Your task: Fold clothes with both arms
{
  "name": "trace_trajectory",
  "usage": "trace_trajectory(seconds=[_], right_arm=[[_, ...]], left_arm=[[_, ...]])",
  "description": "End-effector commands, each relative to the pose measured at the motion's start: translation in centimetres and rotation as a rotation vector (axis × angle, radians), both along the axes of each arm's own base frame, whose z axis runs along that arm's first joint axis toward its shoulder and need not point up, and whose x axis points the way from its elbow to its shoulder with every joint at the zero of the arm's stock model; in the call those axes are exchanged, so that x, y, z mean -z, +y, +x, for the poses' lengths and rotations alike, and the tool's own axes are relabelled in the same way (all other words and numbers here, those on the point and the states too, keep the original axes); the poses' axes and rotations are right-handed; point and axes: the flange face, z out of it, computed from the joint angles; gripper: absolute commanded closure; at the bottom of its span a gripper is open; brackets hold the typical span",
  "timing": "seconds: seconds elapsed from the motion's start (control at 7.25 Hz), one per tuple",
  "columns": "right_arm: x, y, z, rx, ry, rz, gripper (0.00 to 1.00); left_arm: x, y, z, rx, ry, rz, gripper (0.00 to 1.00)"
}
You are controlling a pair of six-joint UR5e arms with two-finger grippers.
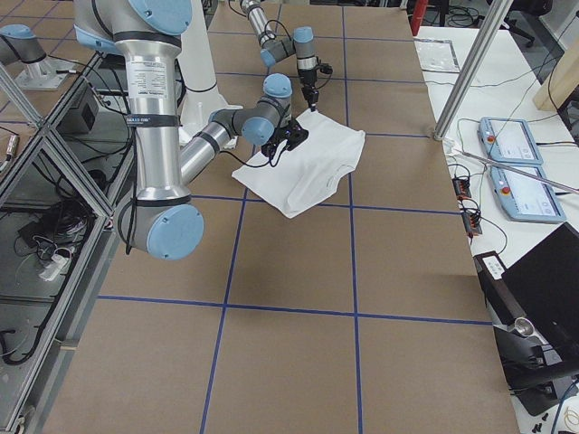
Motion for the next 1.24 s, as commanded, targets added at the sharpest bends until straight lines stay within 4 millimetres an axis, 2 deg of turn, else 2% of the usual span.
trace_trajectory(seconds=[0.0, 0.14, 0.41, 0.55, 0.69, 0.83, 0.97, 1.1], right_arm=[[0.0, 0.0, 0.0, 0.000, 0.000, 0.000, 0.00], [0.1, 0.0, -0.2, 0.002, -0.002, 0.001, 0.00], [0.6, -0.1, -0.4, 0.003, -0.010, 0.007, 0.00], [0.9, -0.2, -0.6, 0.003, -0.015, 0.010, 0.00], [1.1, -1.0, -1.4, -0.012, -0.012, 0.021, 0.00], [2.0, -2.3, -2.5, -0.053, -0.007, 0.058, 0.00], [2.6, -2.7, -2.7, -0.077, -0.006, 0.083, 0.00], [2.9, -2.5, -3.2, -0.078, -0.010, 0.086, 0.00]], left_arm=[[-1.5, -2.9, -1.8, -0.004, -0.066, 0.130, 1.00], [-3.3, -4.7, -2.0, 0.022, -0.119, 0.150, 1.00], [-3.9, -9.3, -5.6, 0.072, -0.173, 0.244, 1.00], [-2.9, -13.6, -5.9, 0.113, -0.191, 0.250, 1.00], [-1.7, -18.8, -5.5, 0.148, -0.219, 0.255, 1.00], [-0.3, -23.8, -6.8, 0.201, -0.207, 0.289, 1.00], [-0.4, -27.1, -6.9, 0.231, -0.255, 0.296, 1.00], [-0.2, -28.9, -7.1, 0.249, -0.288, 0.306, 1.00]])
